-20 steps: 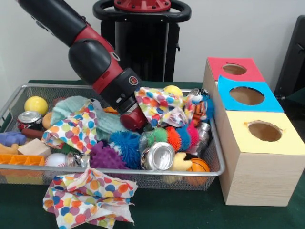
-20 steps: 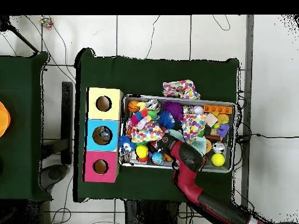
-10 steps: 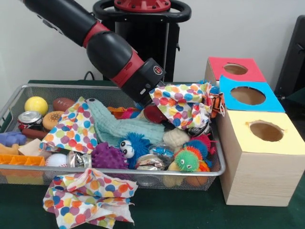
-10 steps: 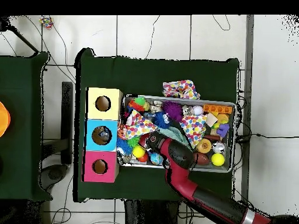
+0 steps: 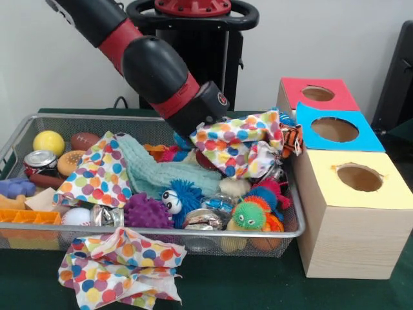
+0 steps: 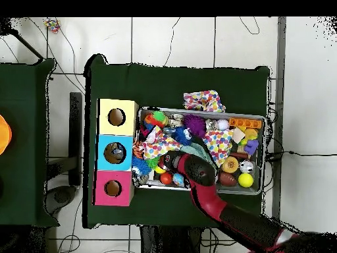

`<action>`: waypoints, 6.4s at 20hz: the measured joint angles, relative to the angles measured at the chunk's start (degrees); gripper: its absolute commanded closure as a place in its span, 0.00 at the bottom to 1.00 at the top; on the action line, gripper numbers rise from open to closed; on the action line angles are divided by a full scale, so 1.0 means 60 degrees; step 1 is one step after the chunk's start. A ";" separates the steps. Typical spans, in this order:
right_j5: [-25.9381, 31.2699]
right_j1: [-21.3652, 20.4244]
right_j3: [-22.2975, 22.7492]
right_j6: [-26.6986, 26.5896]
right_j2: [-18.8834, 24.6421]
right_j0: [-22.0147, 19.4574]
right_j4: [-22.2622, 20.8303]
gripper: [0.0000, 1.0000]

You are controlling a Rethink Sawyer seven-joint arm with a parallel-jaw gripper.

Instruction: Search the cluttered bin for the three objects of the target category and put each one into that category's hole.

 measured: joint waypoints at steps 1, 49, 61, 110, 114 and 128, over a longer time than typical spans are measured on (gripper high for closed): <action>0.0130 -0.0183 -0.0358 -0.0039 -0.0534 0.0522 -0.0355 0.00; 0.3916 -0.2200 -0.5779 -0.0101 -0.6723 0.4393 -0.7634 0.00; 0.4882 -0.2471 -0.6381 -0.0103 -0.7173 0.4438 -0.9398 0.00; 0.6108 -0.2837 -0.5435 -0.0103 -0.6553 0.3334 -0.6085 0.00; 0.6137 -0.3194 -0.5420 -0.0103 -0.6566 0.3527 -0.6087 0.00; 0.6175 -0.4882 -0.5396 -0.0103 -0.6713 0.4192 -0.6091 0.00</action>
